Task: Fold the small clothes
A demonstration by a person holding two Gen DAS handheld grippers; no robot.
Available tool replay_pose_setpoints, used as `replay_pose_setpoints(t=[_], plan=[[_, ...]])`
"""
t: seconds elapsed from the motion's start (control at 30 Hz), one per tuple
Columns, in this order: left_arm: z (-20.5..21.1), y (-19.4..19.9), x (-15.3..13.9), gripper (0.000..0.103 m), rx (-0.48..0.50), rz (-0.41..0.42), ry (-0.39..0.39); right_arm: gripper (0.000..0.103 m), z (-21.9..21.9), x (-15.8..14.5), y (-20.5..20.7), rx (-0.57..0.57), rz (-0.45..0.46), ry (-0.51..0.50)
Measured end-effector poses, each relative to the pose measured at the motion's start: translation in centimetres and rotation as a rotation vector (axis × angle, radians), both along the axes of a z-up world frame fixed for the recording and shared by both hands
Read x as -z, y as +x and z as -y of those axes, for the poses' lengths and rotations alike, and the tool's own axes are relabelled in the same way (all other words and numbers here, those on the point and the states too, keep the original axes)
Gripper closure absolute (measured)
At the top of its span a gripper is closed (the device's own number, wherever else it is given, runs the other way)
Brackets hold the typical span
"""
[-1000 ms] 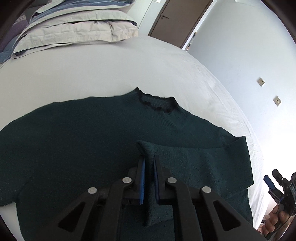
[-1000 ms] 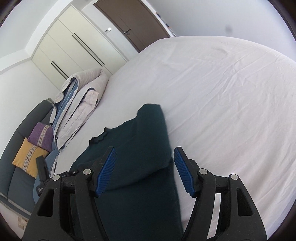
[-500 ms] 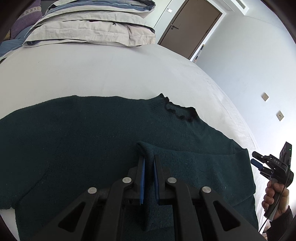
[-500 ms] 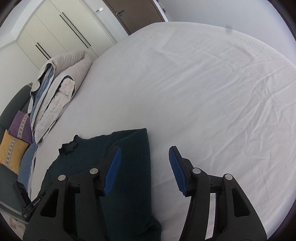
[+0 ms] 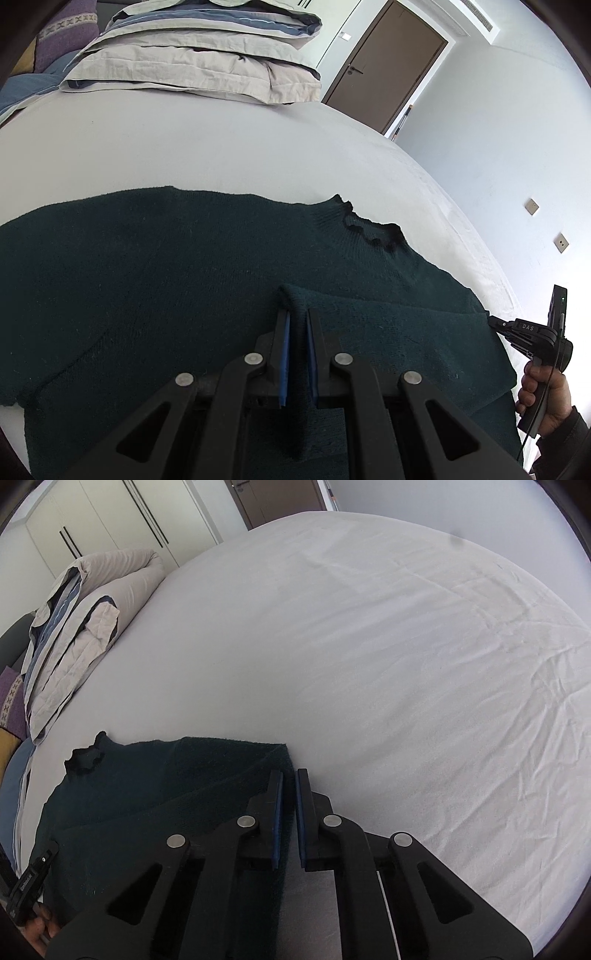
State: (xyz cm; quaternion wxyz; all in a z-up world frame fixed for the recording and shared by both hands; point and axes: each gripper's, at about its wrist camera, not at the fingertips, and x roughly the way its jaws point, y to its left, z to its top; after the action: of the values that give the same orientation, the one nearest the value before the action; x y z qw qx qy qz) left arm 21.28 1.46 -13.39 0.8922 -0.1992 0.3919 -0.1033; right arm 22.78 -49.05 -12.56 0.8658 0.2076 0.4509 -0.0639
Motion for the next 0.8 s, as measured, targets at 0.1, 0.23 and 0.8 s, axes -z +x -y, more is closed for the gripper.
replay_pose_setpoints(t=[0.1, 0.23, 0.8], plan=[[-0.3, -0.2, 0.2, 0.093, 0.008, -0.01, -0.014, 0.099, 0.8, -0.5, -0.8, 0.027, 0.005, 0.079], [-0.6, -0.1, 0.7, 0.09, 0.006, -0.029, -0.037, 0.095, -1.5, -3.3, -4.5, -0.035, 0.024, 0.036], [-0.4, -0.7, 0.7, 0.09, 0.002, -0.031, -0.028, 0.086, -6.7, -1.0, -10.5, -0.113, -0.1, -0.184]])
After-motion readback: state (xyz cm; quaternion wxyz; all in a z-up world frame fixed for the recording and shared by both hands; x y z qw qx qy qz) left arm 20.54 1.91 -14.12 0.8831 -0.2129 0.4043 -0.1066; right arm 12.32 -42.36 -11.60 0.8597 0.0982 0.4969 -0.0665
